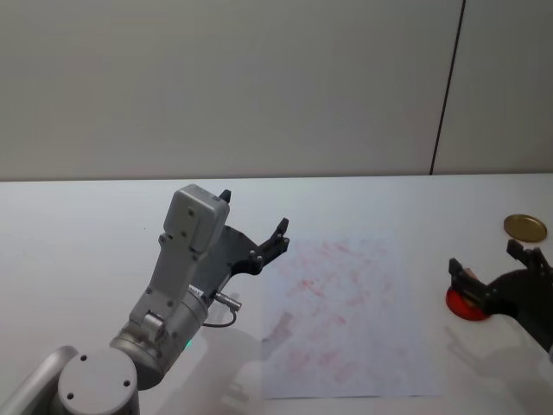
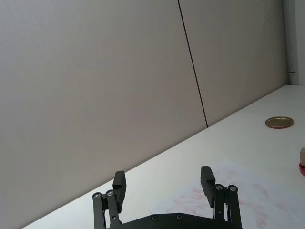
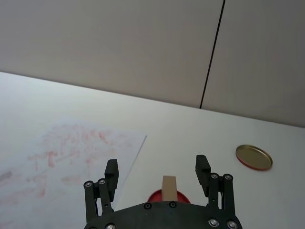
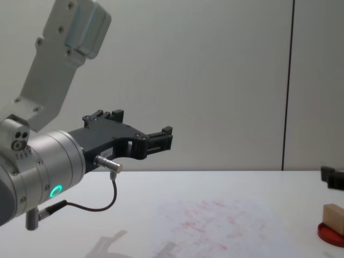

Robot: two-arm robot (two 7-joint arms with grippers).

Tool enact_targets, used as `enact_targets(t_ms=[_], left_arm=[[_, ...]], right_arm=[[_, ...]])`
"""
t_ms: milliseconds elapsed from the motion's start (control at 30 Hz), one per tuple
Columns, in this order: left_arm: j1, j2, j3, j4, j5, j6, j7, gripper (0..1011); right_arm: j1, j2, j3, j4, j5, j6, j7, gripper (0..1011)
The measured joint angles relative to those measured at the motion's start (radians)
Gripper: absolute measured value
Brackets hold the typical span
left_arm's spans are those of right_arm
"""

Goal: Use the one hand to pick up the stamp and affix it onto the A4 paper.

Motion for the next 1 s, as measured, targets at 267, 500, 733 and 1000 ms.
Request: enact_targets(t_ms=[267,500,733,1000], left_arm=[[0.000,0.000,0.000,0.000,0.000,0.000,0.000,993],[0.000,0.000,0.000,0.000,0.000,0.000,0.000,993],[0.000,0.000,0.000,0.000,0.000,0.000,0.000,993],[0.000,0.000,0.000,0.000,0.000,0.000,0.000,993]], right_arm=[[0.008,0.004,0.006,0.037,-0.011,0.048,-0.006,1001],[0.024,-0.004,0.005,0.080,-0.023,0.066,-0.005,1001],[0.048,-0.020,-0.003,0.134,-0.042,0.072,0.003,1001],[0.072,-0.040,-0.013,0.185,-0.061,0.072,0.005,1001]])
